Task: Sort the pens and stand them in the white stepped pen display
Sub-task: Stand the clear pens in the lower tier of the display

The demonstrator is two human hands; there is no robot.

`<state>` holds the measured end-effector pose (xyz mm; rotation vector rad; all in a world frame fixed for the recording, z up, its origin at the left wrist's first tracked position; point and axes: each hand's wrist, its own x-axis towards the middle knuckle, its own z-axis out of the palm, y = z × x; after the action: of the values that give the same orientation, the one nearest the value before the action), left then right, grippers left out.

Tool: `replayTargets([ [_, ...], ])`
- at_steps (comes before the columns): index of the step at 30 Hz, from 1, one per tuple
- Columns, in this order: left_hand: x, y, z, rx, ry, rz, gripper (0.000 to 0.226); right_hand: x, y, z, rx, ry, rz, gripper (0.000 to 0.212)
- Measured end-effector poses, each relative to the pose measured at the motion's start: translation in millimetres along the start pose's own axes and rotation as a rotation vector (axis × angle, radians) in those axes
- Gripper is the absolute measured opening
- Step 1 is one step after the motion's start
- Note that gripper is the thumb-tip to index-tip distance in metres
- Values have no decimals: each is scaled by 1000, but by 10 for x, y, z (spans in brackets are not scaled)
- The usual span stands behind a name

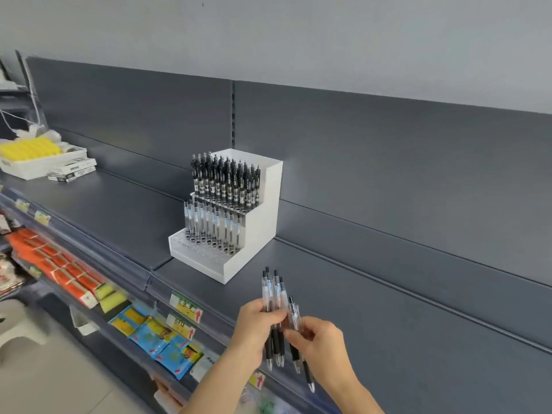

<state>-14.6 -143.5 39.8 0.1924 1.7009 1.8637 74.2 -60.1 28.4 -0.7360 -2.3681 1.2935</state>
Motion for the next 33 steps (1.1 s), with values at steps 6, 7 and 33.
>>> replayTargets([
  [6, 537, 234, -331, 38, 66, 36, 13, 635, -158, 267, 16, -83, -13, 34],
  [7, 634, 282, -391, 48, 76, 42, 14, 763, -175, 283, 44, -90, 19, 32],
  [33, 2003, 979, -1870, 349, -231, 145, 13, 1731, -892, 1239, 322, 45, 195, 18],
])
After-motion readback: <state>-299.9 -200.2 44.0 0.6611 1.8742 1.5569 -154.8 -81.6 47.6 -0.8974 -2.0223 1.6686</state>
